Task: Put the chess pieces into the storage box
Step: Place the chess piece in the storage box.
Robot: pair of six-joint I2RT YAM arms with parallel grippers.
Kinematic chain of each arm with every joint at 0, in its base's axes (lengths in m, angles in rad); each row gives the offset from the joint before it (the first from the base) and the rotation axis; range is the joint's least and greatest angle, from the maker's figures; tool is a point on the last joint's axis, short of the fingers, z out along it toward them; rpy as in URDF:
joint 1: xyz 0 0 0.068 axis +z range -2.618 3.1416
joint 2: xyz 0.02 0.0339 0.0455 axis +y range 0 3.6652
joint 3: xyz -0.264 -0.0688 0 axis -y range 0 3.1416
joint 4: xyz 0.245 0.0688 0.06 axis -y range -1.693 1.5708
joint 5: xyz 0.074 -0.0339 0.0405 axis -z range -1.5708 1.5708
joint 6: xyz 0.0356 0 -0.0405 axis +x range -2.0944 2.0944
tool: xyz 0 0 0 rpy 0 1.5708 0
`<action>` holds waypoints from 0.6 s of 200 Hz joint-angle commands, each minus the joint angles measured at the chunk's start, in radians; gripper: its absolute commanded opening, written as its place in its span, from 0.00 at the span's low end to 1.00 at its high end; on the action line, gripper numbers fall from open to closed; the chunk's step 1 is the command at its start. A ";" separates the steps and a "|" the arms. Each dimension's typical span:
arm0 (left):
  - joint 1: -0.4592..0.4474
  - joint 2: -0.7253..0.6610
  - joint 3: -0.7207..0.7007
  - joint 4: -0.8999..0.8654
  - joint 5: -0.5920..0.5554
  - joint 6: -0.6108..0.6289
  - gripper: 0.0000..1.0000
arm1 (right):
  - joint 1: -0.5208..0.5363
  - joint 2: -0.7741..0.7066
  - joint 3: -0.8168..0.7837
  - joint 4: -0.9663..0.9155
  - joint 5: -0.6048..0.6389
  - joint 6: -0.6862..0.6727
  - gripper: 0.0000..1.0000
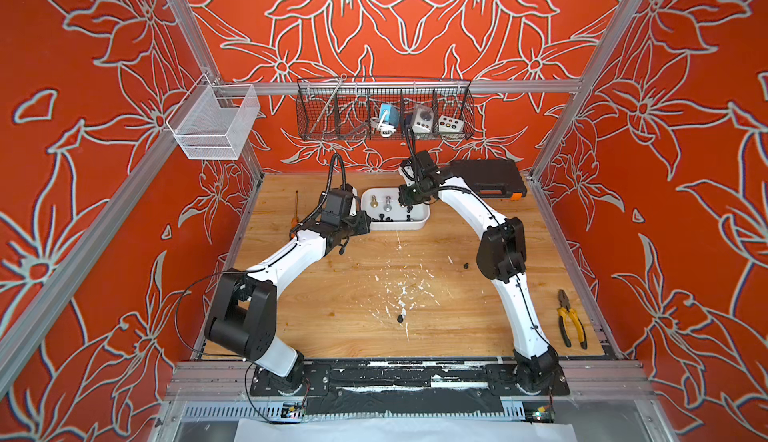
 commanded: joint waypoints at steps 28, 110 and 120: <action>0.009 -0.045 -0.039 0.017 0.028 -0.012 0.33 | -0.002 0.071 0.068 -0.053 -0.021 -0.006 0.15; 0.008 -0.074 -0.093 0.013 0.045 -0.010 0.35 | -0.004 0.097 0.085 -0.036 0.001 0.029 0.29; 0.007 -0.077 -0.098 0.009 0.044 -0.009 0.35 | -0.006 0.097 0.084 -0.035 0.001 0.035 0.31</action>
